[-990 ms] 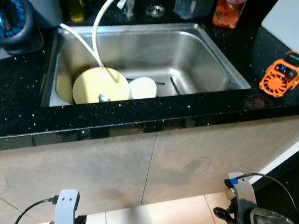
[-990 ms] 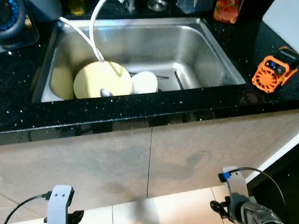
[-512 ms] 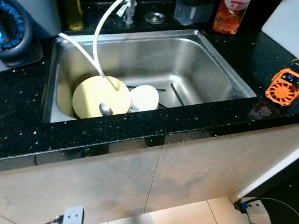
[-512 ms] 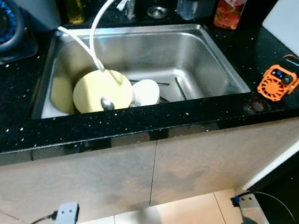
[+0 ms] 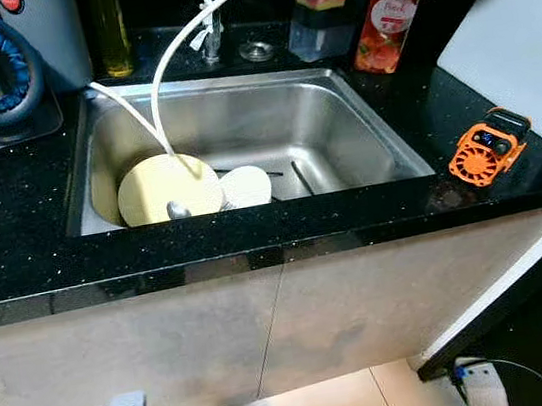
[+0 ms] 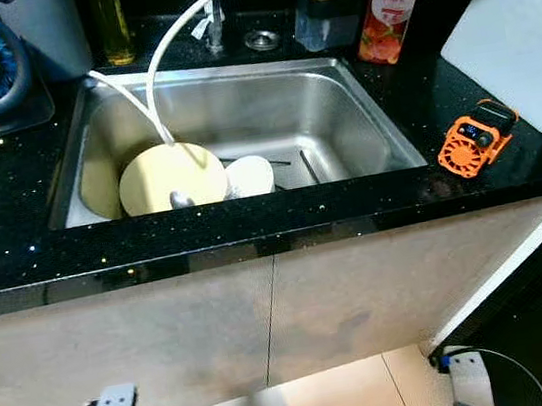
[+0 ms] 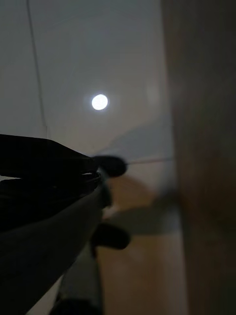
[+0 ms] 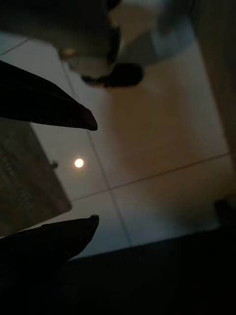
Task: Kitchen organization
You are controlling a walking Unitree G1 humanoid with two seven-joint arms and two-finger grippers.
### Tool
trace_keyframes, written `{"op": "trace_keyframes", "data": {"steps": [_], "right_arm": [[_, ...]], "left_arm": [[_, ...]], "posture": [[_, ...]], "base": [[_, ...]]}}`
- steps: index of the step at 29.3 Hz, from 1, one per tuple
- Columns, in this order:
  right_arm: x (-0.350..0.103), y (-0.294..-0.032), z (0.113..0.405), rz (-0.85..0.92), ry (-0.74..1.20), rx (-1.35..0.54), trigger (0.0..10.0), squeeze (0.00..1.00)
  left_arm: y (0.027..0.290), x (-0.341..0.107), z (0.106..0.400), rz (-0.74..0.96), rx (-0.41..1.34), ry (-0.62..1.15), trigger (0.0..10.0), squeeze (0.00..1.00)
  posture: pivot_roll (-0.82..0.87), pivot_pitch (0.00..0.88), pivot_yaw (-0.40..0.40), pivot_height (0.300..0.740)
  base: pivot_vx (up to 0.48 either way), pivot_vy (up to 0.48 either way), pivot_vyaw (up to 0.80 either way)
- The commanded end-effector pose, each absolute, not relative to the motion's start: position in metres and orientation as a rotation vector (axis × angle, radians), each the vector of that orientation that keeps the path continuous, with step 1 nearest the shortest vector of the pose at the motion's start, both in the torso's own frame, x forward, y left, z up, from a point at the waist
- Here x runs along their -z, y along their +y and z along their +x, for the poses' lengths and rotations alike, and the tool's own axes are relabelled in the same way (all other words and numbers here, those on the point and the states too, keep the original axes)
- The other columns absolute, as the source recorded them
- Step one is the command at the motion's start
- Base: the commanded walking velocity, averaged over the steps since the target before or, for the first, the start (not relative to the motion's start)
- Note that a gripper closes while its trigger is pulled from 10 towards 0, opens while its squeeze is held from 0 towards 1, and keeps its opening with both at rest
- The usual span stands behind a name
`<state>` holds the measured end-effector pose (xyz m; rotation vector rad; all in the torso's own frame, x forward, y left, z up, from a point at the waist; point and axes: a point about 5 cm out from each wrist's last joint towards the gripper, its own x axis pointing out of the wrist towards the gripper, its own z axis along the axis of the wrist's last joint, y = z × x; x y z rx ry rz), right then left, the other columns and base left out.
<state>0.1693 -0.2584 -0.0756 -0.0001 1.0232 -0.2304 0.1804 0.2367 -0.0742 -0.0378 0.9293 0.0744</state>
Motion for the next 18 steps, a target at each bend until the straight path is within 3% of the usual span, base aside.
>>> {"op": "trace_keyframes", "data": {"steps": [1, 8, 18], "right_arm": [[0.076, -0.248, 0.175, 0.001, 1.014, 0.214, 10.0, 0.0], [0.076, -0.227, 0.188, 0.025, 0.99, 0.179, 10.0, 0.0], [0.089, -0.23, 0.157, 0.037, 1.068, 0.235, 10.0, 0.0]], "left_arm": [[0.239, 0.07, 0.187, -0.021, -0.077, 0.909, 10.0, 0.0], [0.227, 0.069, 0.197, -0.017, -0.028, 0.912, 10.0, 0.0], [0.212, 0.083, 0.176, 0.041, 0.046, 1.003, 10.0, 0.0]], "posture": [[0.12, 0.034, -0.075, 0.74], [0.1, 0.021, -0.032, 0.74], [0.09, 0.039, -0.042, 0.74]], "base": [[0.0, 0.0, 0.0], [0.0, 0.0, 0.0], [0.0, 0.0, 0.0]]}}
